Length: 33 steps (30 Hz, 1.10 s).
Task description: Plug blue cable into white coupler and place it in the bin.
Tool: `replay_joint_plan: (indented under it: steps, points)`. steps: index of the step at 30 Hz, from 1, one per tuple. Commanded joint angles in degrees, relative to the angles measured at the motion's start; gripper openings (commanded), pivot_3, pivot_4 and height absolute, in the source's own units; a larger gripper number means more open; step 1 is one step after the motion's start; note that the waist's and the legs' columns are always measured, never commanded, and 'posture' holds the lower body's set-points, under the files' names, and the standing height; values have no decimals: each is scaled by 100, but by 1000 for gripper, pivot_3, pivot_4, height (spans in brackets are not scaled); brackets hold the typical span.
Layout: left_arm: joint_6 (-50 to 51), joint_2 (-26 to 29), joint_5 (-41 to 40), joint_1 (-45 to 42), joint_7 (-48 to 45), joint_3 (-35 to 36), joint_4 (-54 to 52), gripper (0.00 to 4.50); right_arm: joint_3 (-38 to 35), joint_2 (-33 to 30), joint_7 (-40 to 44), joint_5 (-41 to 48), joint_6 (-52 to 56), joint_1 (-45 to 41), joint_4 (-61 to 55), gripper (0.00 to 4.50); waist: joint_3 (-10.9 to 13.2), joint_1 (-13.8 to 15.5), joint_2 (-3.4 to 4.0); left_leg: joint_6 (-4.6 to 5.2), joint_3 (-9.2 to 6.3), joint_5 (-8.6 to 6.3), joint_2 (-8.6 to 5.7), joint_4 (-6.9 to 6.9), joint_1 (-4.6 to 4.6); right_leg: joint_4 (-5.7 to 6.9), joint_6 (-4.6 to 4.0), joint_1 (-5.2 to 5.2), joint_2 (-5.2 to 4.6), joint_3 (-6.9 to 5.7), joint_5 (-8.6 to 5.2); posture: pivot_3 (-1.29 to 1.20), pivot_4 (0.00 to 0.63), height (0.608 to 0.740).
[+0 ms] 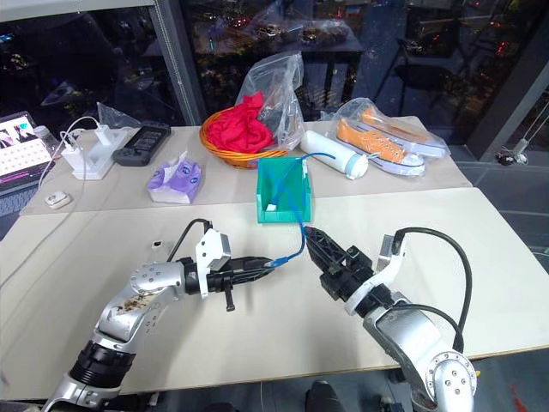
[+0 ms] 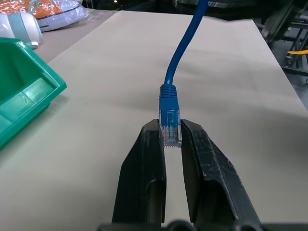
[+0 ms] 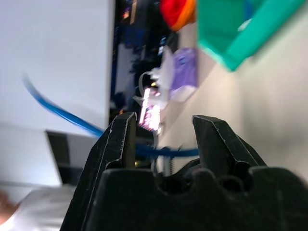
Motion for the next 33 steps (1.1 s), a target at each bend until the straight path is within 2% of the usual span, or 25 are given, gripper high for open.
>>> replay_joint_plan:
  steps: [1, 5, 13, 22, 33]
  points:
    - [76, -123, -169, -215, 145, 127, -117, 65, 81, -237, 6, 71, -9, 90, -125, 2221, 0, 30, 0, 0, 0, 0, 0, 0, 0, 0, 0, 0, 0, 0, 0, 0, 150, 723]
    - [258, -170, -345, -235, 207, 258, -143, 65, 27, -470, -36, -340, -116, 204, 131, 2221, 0, 73, -1, 0, 0, 0, 0, 1, -1, -3, 0, 1, 0, 0, 0, 0, 150, 723]
    - [374, -112, -433, -347, 521, 675, 83, 65, -27, -525, 112, -269, -196, 245, 242, 2221, 0, 71, -1, 0, 1, 0, 0, 1, 0, -3, 0, 0, 0, 0, 0, 0, 150, 723]
    - [372, -449, -332, -564, 632, 170, -191, 65, 661, -438, 55, -712, -56, -338, 301, 2221, 0, 77, -1, -1, 1, 0, 0, 2, -1, -2, 0, 1, 0, 0, 0, 0, 150, 723]
    - [480, -671, -402, -665, 703, -79, -401, 65, 785, -139, 56, -1270, -145, -431, 467, 2221, 0, 74, -1, -1, 1, 0, 0, 2, -2, -3, 0, 0, 0, 0, 0, 0, 150, 723]
